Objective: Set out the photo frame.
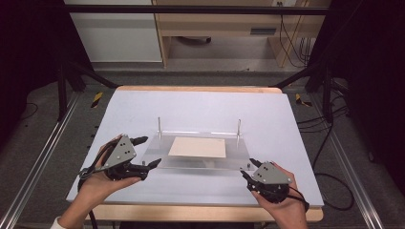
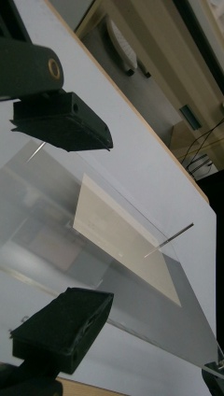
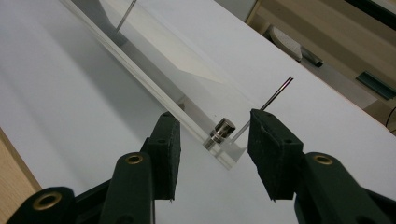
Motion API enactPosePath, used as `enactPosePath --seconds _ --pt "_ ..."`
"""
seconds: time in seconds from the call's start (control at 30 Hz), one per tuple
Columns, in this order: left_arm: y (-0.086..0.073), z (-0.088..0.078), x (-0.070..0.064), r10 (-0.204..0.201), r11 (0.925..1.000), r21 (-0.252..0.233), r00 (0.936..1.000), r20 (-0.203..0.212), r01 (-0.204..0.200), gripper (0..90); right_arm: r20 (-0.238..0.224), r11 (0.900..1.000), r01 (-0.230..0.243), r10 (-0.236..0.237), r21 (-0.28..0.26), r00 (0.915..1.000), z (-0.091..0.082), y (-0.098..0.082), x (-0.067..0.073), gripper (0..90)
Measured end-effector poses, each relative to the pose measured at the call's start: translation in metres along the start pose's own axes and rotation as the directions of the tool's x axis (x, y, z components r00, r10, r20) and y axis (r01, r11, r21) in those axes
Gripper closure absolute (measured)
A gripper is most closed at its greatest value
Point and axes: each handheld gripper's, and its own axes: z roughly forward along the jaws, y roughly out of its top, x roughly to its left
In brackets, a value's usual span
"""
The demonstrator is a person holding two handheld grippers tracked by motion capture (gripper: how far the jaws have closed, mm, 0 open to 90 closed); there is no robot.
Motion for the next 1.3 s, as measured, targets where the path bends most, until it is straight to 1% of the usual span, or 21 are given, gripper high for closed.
enactPosePath --seconds 0.03,0.1,0.17,0.2,0.27,0.3,0.33,0.37,0.43,0.47,0.57,0.67,0.8,0.83,0.87,0.97,1.03,1.17,1.2,1.23,1.3 --pt "0.002 -0.001 -0.001 0.009 1.0 0.001 1.0 0.0 -0.009 22.1 -0.002 1.0 -0.003 0.003 0.004 1.0 0.0 0.001 -0.001 54.8" --pt "0.006 -0.003 -0.005 0.043 0.9991 0.005 0.999 -0.014 -0.043 23.7 -0.002 1.0 -0.003 0.003 0.009 1.0 0.0 0.003 -0.002 55.0" --pt "0.009 -0.004 -0.009 0.091 0.9958 0.006 0.9956 -0.019 -0.091 30.4 -0.002 1.0 -0.002 0.002 0.012 1.0 0.0 0.005 -0.003 55.1" --pt "0.01 -0.005 -0.011 0.108 0.9941 0.007 0.9939 -0.02 -0.108 31.5 -0.003 1.0 -0.003 0.003 0.013 1.0 0.0 0.006 -0.004 55.1" --pt "0.012 -0.005 -0.015 0.134 0.9909 0.006 0.9909 -0.006 -0.134 37.5 -0.004 1.0 -0.005 0.005 0.016 1.0 0.0 0.008 -0.005 55.1" --pt "0.012 -0.004 -0.017 0.149 0.9888 0.016 0.9889 0.008 -0.149 38.6 -0.006 1.0 -0.007 0.007 0.017 1.0 0.0 0.008 -0.006 55.1" --pt "0.012 -0.004 -0.018 0.154 0.9879 0.016 0.9879 0.017 -0.154 38.6 -0.008 1.0 -0.009 0.009 0.016 0.9999 0.0 0.009 -0.006 55.1" --pt "0.011 -0.004 -0.02 0.167 0.9856 0.02 0.9856 0.025 -0.168 38.7 -0.008 1.0 -0.012 0.012 0.017 0.9999 0.0 0.01 -0.007 55.1" --pt "0.011 -0.004 -0.024 0.199 0.9792 0.033 0.9796 0.026 -0.2 38.8 -0.008 1.0 -0.019 0.019 0.016 0.9998 0.0 0.011 -0.008 55.0" --pt "0.011 -0.005 -0.026 0.207 0.9777 0.029 0.9777 0.035 -0.208 38.3 -0.007 1.0 -0.019 0.019 0.018 0.9998 0.0 0.012 -0.009 55.1" --pt "0.011 -0.006 -0.027 0.222 0.9744 0.029 0.9743 0.041 -0.223 36.8 -0.009 1.0 -0.02 0.021 0.021 0.9997 0.0 0.014 -0.01 55.1" --pt "0.009 -0.004 -0.028 0.233 0.9714 0.036 0.9711 0.053 -0.235 33.1 -0.009 0.999 -0.028 0.028 0.022 0.9996 0.0 0.015 -0.011 55.1" --pt "0.004 -0.001 -0.026 0.234 0.9704 0.049 0.9708 0.053 -0.236 33.2 -0.006 0.999 -0.038 0.038 0.023 0.9992 0.0 0.018 -0.013 55.1" --pt "0.004 0.0 -0.026 0.236 0.9697 0.05 0.9702 0.054 -0.239 34.1 -0.007 0.999 -0.039 0.039 0.022 0.9992 0.0 0.019 -0.014 55.2" --pt "0.003 0.0 -0.025 0.245 0.9674 0.053 0.9683 0.048 -0.248 35.7 -0.007 0.999 -0.04 0.04 0.023 0.9992 0.0 0.02 -0.015 55.2" --pt "0.002 0.001 -0.023 0.253 0.965 0.062 0.9668 0.032 -0.255 40.9 -0.009 0.999 -0.046 0.046 0.028 0.9989 0.001 0.023 -0.017 55.2" --pt "0.002 0.002 -0.021 0.251 0.9656 0.064 0.9677 0.024 -0.252 43.1 -0.007 0.999 -0.044 0.044 0.029 0.999 0.001 0.024 -0.018 55.4" --pt "0.0 0.003 -0.017 0.254 0.9642 0.074 0.9671 0.017 -0.254 48.2 -0.006 0.998 -0.051 0.051 0.029 0.9987 0.001 0.028 -0.021 55.5" --pt "0.0 0.003 -0.016 0.256 0.9635 0.076 0.9665 0.017 -0.257 50.8 -0.006 0.998 -0.053 0.053 0.028 0.9986 0.001 0.029 -0.022 55.5" --pt "0.0 0.004 -0.016 0.265 0.9612 0.075 0.9641 0.017 -0.265 52.1 -0.006 0.998 -0.056 0.056 0.029 0.9984 0.001 0.029 -0.022 55.6" --pt "0.0 0.005 -0.014 0.267 0.9609 0.07 0.9635 0.016 -0.268 54.7 -0.004 0.998 -0.056 0.056 0.03 0.9984 0.001 0.031 -0.024 55.7"
